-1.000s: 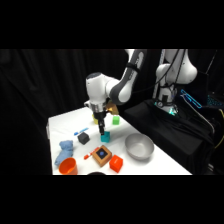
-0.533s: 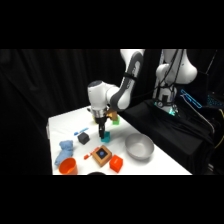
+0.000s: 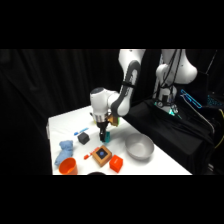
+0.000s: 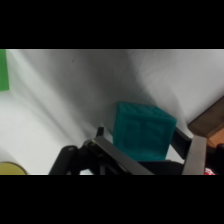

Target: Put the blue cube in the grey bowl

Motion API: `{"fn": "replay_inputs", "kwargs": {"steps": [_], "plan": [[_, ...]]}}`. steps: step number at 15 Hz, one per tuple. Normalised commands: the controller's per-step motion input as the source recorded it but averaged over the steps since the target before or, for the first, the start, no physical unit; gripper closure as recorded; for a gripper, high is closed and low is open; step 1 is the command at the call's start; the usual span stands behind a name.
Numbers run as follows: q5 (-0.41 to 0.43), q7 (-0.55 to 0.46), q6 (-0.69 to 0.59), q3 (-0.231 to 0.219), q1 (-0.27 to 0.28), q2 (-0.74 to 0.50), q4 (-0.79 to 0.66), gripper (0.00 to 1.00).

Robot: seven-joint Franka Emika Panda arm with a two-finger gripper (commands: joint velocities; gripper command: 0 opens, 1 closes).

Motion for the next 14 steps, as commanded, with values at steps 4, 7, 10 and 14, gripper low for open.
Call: {"fn": "replay_inputs", "kwargs": {"steps": [4, 7, 10, 14], "plan": [[0.163, 0.07, 0.21, -0.094, 0.113, 0.0, -0.05, 0.52], [0.089, 0.1, 0.13, -0.156, 0.187, -0.11, -0.11, 0.66], [0.009, 0.06, -0.04, -0.155, 0.21, -0.31, -0.23, 0.7], [-0.182, 0.09, -0.22, -0.195, 0.262, -0.49, -0.3, 0.7]]}}
